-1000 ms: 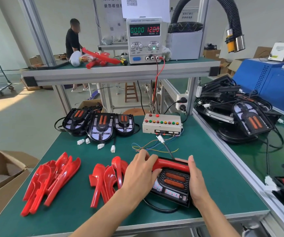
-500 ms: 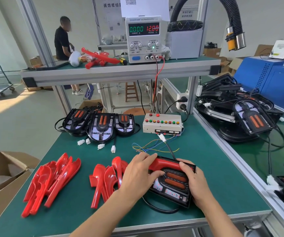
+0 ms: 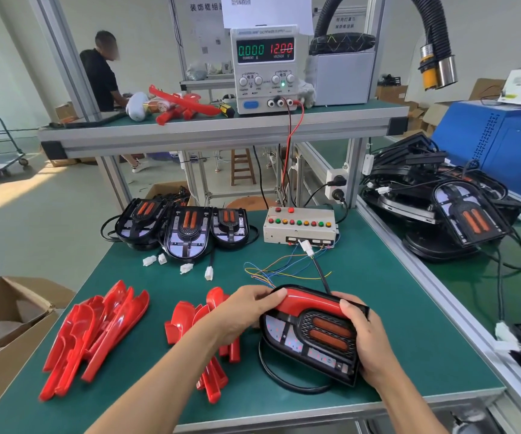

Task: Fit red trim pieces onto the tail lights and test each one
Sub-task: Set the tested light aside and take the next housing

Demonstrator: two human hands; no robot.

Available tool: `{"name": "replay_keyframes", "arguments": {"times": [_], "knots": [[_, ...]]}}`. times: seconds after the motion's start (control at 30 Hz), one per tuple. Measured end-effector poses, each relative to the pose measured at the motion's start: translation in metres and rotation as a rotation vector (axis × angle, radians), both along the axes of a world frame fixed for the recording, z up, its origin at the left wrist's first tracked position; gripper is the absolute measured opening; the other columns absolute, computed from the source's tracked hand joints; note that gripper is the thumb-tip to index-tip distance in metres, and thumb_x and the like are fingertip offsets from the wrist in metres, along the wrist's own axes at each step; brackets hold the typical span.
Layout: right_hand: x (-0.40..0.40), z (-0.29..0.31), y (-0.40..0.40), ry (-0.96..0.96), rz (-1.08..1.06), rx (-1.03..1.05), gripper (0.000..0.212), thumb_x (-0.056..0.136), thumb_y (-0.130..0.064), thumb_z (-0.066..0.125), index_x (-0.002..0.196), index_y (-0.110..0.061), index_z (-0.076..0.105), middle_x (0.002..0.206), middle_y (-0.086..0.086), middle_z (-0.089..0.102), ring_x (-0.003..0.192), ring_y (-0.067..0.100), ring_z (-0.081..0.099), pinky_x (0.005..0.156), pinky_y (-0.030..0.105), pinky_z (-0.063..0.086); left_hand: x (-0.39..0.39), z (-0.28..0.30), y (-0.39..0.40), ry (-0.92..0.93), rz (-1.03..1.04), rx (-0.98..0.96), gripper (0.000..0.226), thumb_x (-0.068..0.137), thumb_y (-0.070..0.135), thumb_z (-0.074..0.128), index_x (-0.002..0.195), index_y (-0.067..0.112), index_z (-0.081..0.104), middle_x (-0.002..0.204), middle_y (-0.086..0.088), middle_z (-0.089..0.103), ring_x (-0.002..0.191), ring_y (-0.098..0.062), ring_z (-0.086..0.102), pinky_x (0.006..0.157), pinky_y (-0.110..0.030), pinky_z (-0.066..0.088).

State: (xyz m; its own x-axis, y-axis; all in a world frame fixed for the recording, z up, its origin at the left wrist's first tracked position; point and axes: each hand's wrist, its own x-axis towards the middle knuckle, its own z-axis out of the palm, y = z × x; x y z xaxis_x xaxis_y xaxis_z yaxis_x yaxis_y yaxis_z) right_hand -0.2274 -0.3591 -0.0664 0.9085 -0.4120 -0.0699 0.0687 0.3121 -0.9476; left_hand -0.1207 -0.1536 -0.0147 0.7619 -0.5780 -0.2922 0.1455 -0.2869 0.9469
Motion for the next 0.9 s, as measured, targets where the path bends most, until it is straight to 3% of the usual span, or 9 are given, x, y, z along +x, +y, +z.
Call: {"name": "replay_keyframes", "arguments": {"times": [0.07,0.27,0.4,0.57,0.77,0.9], "knots": [[0.000,-0.001,-0.001,-0.009,0.004,0.010,0.020,0.102,-0.015,0.055,0.106,-0.020,0.074,0.103,0.021,0.076,0.091,0.038,0.076,0.067,0.039,0.062,-0.003,-0.003,-0.002,0.118,-0.021,-0.073,0.034,0.094,0.045,0.065,0.109,0.014,0.069,0.100,-0.007,0.072,0.093,-0.021,0.066,0.088,-0.035,0.051],[0.000,-0.001,-0.001,-0.026,0.017,0.027,0.017,0.096,-0.023,0.061,0.104,-0.022,0.075,0.104,0.021,0.076,0.091,0.038,0.076,0.068,0.039,0.062,-0.010,-0.003,-0.007,0.240,0.049,-0.231,0.056,0.089,0.036,0.068,0.127,-0.003,0.055,0.109,-0.019,0.067,0.094,-0.028,0.064,0.081,-0.037,0.055],[-0.001,0.001,-0.001,-0.029,0.049,0.033,0.024,0.087,-0.034,0.064,0.106,-0.023,0.074,0.107,0.021,0.076,0.094,0.037,0.076,0.070,0.038,0.062,-0.011,-0.007,-0.011,0.266,0.117,-0.266,0.046,0.093,0.032,0.067,0.122,-0.001,0.059,0.106,-0.020,0.068,0.091,-0.028,0.065,0.083,-0.038,0.055],[-0.002,0.001,-0.005,-0.022,0.086,0.045,0.030,0.086,-0.034,0.064,0.111,-0.018,0.072,0.110,0.024,0.075,0.097,0.038,0.075,0.073,0.037,0.062,-0.013,-0.008,-0.013,0.305,0.158,-0.287,0.029,0.093,0.030,0.068,0.109,0.006,0.064,0.101,-0.018,0.069,0.080,-0.025,0.068,0.073,-0.034,0.059],[-0.002,0.000,-0.006,-0.025,0.083,0.059,0.027,0.087,-0.031,0.063,0.107,-0.017,0.073,0.108,0.025,0.075,0.093,0.037,0.075,0.070,0.037,0.062,-0.016,-0.006,-0.017,0.357,0.238,-0.371,0.046,0.089,0.020,0.072,0.125,-0.003,0.058,0.113,-0.027,0.063,0.102,-0.035,0.060,0.103,-0.054,0.048],[-0.001,0.000,-0.006,-0.023,0.063,0.053,0.025,0.087,-0.033,0.063,0.105,-0.019,0.074,0.107,0.024,0.075,0.092,0.036,0.076,0.070,0.037,0.062,-0.019,-0.006,-0.019,0.323,0.262,-0.400,0.053,0.082,0.022,0.076,0.124,-0.006,0.058,0.107,-0.026,0.065,0.096,-0.034,0.062,0.101,-0.053,0.050]]}}
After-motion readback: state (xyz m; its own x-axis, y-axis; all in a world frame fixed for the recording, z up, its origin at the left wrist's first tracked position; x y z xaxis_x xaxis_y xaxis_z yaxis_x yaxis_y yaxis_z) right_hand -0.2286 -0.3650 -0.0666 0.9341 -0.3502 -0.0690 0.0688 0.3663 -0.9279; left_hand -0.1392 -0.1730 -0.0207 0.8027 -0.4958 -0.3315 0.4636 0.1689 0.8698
